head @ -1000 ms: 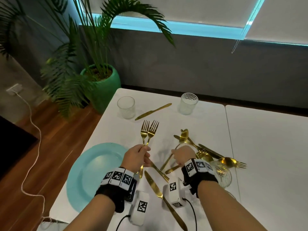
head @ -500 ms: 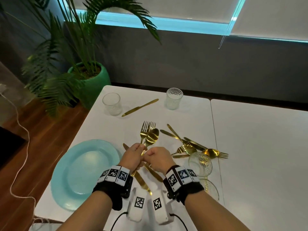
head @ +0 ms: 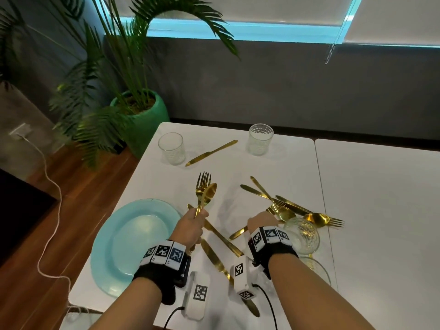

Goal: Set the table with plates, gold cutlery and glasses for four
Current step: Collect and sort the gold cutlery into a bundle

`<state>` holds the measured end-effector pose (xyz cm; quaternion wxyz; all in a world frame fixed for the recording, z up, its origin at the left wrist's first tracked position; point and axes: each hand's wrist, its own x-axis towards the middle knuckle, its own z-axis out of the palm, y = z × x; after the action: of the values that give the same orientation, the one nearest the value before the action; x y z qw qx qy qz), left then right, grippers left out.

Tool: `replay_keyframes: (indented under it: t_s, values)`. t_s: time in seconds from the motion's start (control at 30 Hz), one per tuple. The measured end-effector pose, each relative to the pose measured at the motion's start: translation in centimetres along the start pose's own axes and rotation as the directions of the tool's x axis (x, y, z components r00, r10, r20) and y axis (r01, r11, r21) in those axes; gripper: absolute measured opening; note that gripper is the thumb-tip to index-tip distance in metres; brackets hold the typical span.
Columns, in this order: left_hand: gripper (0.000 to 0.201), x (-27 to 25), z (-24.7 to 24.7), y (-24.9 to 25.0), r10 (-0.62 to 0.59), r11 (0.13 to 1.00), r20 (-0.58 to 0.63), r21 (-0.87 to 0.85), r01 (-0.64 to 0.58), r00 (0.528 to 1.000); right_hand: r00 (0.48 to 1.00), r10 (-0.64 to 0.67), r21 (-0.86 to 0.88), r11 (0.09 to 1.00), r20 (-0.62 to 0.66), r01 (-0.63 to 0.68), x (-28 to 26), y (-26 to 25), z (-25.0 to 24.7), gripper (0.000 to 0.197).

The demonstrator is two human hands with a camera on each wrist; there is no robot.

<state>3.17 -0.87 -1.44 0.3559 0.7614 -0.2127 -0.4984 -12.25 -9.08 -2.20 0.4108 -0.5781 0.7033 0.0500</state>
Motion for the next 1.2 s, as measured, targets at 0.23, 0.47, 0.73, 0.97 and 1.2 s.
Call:
replay_keyframes:
  t_s: [0.23, 0.47, 0.73, 0.97, 1.2]
  values:
    - [0.035, -0.5, -0.8, 0.1, 0.046, 0.996, 0.034, -0.075, -0.044, 0.998, 0.997, 0.083, 0.06, 0.995, 0.007, -0.083, 1.7, -0.3, 0.5, 0.019]
    - [0.036, -0.3, -0.1, 0.8, 0.113, 0.988, 0.057, -0.113, -0.106, 0.992, 0.957, -0.156, 0.476, 0.879, 0.246, 0.021, -1.9, -2.9, -1.1, 0.021]
    - [0.035, -0.5, 1.3, 0.8, 0.109, 0.99, 0.087, -0.104, -0.1, 0.99, 0.917, -0.279, 0.419, 0.897, 0.283, 0.144, -4.5, -4.1, 0.0, 0.018]
    - [0.038, -0.1, 0.2, 0.7, 0.043, 0.992, 0.027, -0.117, -0.04, 0.999, 0.979, -0.2, -0.088, 0.977, -0.033, 0.196, -0.2, -5.0, -2.4, 0.033]
    - [0.026, -0.3, -1.5, 1.3, -0.046, 0.972, 0.06, -0.226, 0.059, 0.997, 0.976, -0.205, -0.63, 0.768, -0.07, 0.116, 3.3, -3.3, -3.6, 0.03]
